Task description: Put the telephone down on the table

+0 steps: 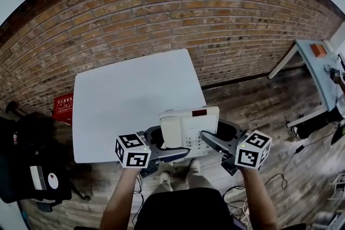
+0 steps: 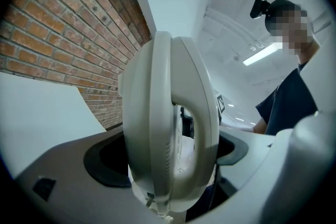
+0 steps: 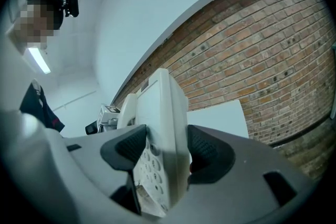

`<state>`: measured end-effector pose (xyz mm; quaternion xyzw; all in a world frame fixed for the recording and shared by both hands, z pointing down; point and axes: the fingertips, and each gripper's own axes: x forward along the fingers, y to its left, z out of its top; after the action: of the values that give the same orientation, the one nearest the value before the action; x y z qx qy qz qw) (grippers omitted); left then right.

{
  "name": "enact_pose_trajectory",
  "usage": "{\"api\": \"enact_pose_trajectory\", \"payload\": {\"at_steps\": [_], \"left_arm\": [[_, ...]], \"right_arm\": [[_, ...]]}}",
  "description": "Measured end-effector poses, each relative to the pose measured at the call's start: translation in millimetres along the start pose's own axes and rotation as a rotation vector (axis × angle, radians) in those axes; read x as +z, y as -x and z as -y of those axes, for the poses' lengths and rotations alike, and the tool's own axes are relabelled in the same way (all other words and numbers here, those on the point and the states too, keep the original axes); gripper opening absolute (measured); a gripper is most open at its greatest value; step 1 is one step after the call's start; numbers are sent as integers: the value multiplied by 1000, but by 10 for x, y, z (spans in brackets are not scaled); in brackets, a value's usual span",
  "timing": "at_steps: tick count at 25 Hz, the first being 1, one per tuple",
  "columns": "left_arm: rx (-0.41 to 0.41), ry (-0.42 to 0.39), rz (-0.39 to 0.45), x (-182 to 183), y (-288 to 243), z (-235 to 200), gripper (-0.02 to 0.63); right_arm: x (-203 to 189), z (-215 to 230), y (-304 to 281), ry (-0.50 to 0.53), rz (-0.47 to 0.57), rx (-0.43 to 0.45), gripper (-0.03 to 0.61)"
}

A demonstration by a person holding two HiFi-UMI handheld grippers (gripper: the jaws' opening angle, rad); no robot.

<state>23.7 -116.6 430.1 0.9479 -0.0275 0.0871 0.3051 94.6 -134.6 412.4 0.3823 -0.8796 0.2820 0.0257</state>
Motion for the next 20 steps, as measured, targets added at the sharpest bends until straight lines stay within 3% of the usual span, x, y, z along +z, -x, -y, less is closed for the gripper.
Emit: {"api": "enact_pose_trajectory", "payload": {"at_steps": [20], "left_arm": [[79,171,-38,-325,-482,-835,449]], "right_arm": [[-399,955,-380,-112,-138,49,245]]}}
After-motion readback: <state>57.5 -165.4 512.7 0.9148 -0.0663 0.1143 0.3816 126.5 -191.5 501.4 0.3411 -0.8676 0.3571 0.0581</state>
